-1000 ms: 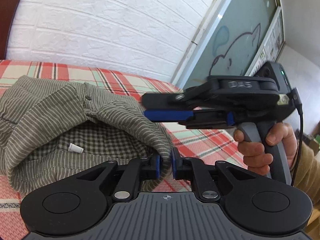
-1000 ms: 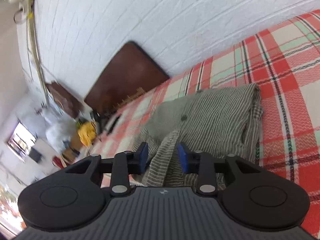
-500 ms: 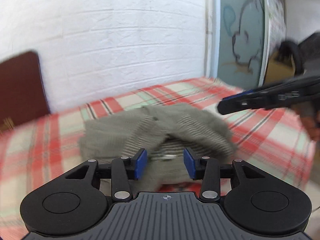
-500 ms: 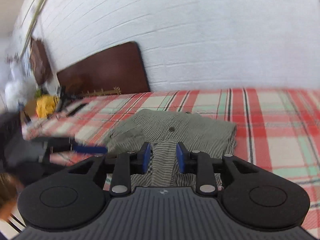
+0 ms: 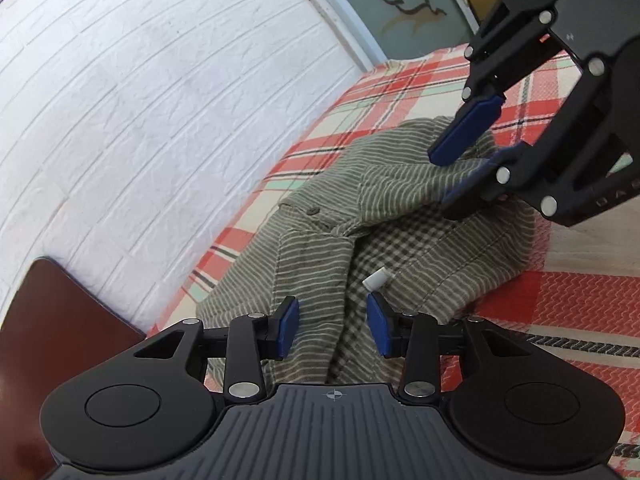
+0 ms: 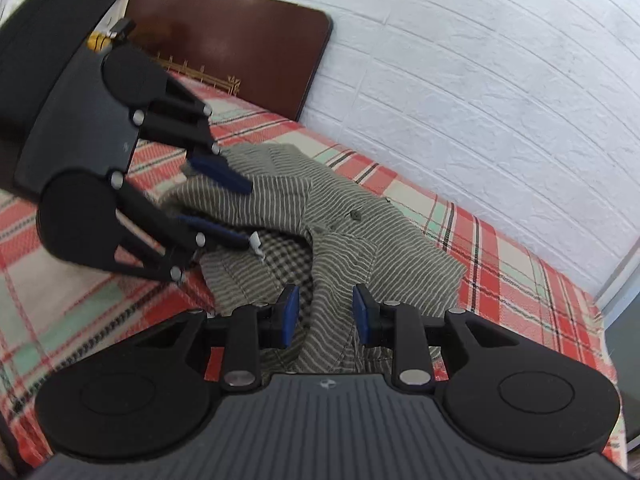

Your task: Fold clothes

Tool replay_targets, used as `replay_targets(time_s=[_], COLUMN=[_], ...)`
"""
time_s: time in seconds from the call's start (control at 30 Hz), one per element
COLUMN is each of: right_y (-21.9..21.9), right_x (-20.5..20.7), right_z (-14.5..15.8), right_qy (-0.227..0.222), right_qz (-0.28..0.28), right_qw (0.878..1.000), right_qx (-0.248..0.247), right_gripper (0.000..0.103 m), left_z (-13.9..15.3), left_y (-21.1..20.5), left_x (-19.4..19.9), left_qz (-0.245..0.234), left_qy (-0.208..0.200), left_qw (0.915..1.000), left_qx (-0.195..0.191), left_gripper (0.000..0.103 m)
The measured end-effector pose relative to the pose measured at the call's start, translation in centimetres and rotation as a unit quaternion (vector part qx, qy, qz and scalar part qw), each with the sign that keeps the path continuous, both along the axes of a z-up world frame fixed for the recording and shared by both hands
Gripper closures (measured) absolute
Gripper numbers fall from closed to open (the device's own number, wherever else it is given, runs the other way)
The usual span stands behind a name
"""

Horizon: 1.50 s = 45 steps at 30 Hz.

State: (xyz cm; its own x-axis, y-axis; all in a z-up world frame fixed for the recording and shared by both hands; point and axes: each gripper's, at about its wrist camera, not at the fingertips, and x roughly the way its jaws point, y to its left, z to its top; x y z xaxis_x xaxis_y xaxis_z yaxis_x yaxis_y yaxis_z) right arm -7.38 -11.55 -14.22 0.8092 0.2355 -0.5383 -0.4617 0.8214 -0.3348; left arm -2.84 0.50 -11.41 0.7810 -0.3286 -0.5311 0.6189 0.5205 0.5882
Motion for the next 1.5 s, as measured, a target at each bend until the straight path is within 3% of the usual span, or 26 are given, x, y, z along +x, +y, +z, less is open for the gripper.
replay_targets(time_s=[0.23,0.27,0.3,0.33,0.43,0.53,0.6,0.67,0.73,0.8,0.83,0.87,0.93,0.97,1.03,1.1,1.13,1.17,1.3,1.33,1.4,1.5], right_y=[0.8,0.9,0.9,0.9,0.9,0.9,0.9,0.9,0.9,0.2,-0.4,-1.3,-3.6,-5.0,-7.9,-10.8,-12.3,-13.4,-15.9,-16.3,-17.4,-18.5], right_x=[0.6,0.8,0.9,0.8,0.6,0.4,0.2,0.1,-0.4,-1.0,-1.3,-1.6,-2.1,-2.2,-2.0,-1.1,-0.3,0.4,2.7,3.1,3.9,5.7], right_z=[-1.4,-1.7,-1.8,-1.9,-2.1,-2.4,-2.6,-2.7,-3.3,-2.4,-1.6,-0.8,1.1,1.8,2.9,3.3,3.2,2.8,0.7,0.1,-1.3,-3.8], right_qy=[-0.006,-0.006,-0.007,-0.008,-0.013,-0.018,-0.022,-0.025,-0.036,-0.037,-0.029,-0.017,0.01,0.023,0.049,0.076,0.091,0.108,0.157,0.171,0.206,0.264], right_qz=[0.001,0.0,0.001,0.004,0.012,0.02,0.025,0.03,0.034,0.036,0.038,0.038,0.036,0.029,-0.003,-0.054,-0.085,-0.112,-0.164,-0.175,-0.189,-0.201], right_qw=[0.999,0.999,0.999,0.998,0.997,0.996,0.995,0.994,0.993,0.995,0.997,0.999,0.998,0.995,0.98,0.953,0.937,0.923,0.88,0.868,0.835,0.772], right_qx=[-0.044,-0.049,-0.054,-0.058,-0.07,-0.083,-0.091,-0.1,-0.105,-0.081,-0.059,-0.026,0.052,0.098,0.194,0.288,0.325,0.351,0.418,0.432,0.474,0.543], right_gripper=[0.069,0.072,0.092,0.095,0.096,0.096,0.096,0.095,0.095,0.078,0.072,0.061,0.054,0.05,0.042,0.032,0.032,0.031,0.028,0.028,0.027,0.026], left_z=[-1.0,-1.1,-1.1,-0.8,0.5,1.5,0.6,-0.8,-1.3,-0.3,0.3,1.0,2.1,2.7,3.4,3.7,3.7,3.6,2.1,1.6,0.6,-1.0], left_y=[1.1,1.2,1.3,1.5,2.5,3.9,4.3,4.6,5.0,6.1,6.9,7.8,10.1,11.5,14.0,15.6,16.1,16.3,15.3,15.1,14.6,14.1], left_x=[1.3,1.6,1.9,1.9,1.7,1.8,1.9,1.5,0.9,0.8,0.8,0.7,0.7,0.9,2.2,4.3,5.7,7.2,12.5,13.4,15.0,17.1], left_qz=[0.01,0.014,0.019,0.024,0.035,0.052,0.06,0.069,0.079,0.091,0.099,0.106,0.117,0.127,0.161,0.198,0.21,0.217,0.226,0.226,0.227,0.228], left_qy=[0.014,0.016,0.015,0.012,-0.005,0.01,0.028,0.043,0.05,0.076,0.093,0.11,0.149,0.171,0.206,0.213,0.222,0.233,0.298,0.317,0.355,0.403], left_qw=[0.9997,0.9997,0.9996,0.9996,0.9992,0.9974,0.9968,0.9962,0.9947,0.9889,0.9836,0.9767,0.9552,0.9382,0.8914,0.8508,0.8355,0.8247,0.8077,0.7984,0.7787,0.748], left_qx=[0.014,0.013,0.011,0.007,-0.019,-0.048,-0.044,-0.031,-0.044,-0.089,-0.119,-0.151,-0.227,-0.272,-0.37,-0.437,-0.457,-0.467,-0.456,-0.459,-0.465,-0.476], left_gripper=[0.058,0.077,0.085,0.098,0.098,0.098,0.098,0.094,0.085,0.066,0.049,0.037,0.035,0.031,0.02,0.012,0.01,0.01,0.01,0.01,0.01,0.005])
